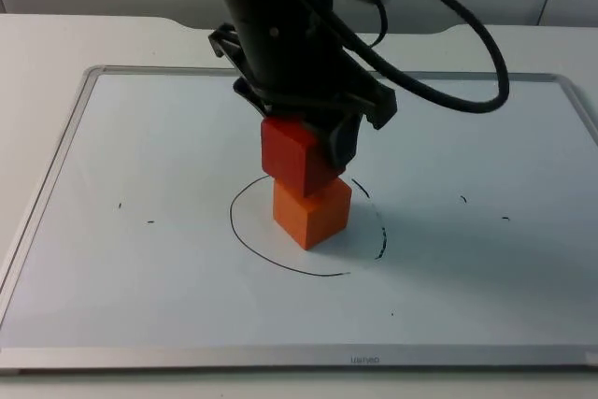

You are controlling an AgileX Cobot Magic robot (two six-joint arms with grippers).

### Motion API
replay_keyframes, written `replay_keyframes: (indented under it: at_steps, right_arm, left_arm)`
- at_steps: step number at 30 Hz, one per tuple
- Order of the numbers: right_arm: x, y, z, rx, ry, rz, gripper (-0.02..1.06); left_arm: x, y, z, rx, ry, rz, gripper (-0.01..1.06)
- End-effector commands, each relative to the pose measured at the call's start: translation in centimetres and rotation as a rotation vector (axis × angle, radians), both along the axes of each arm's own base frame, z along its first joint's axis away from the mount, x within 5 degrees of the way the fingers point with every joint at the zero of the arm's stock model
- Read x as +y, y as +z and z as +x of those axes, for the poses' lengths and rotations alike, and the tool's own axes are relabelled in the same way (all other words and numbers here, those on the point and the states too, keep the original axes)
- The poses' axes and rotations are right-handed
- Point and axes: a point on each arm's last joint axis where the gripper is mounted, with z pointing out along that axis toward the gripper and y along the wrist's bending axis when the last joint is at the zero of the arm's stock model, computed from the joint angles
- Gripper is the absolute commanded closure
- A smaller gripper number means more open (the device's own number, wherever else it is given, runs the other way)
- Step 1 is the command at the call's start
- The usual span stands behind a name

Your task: Pick up one cube with the left hand and another cube with the right hand. First place the cube in the right hand at the target position, then stack the cube in the left hand on top.

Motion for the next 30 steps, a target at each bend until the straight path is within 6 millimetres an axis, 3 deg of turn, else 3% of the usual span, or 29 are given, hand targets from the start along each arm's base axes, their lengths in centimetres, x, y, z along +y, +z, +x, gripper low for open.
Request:
replay_keyframes:
  at_steps: [1,30]
  right_arm:
    - [0.03,-0.15,0.11,-0.002,-0.001,-0.011,0.23]
    - [0.07,0.00,0.14,-0.007,-0.004,0.014,0.23]
  left_arm:
    - [-0.48,-0.16,-0.03,-0.001,-0.016,-0.010,1.05]
    - [-1.07,-0.79,0.23,-0.019,-0.068,-0.061,1.05]
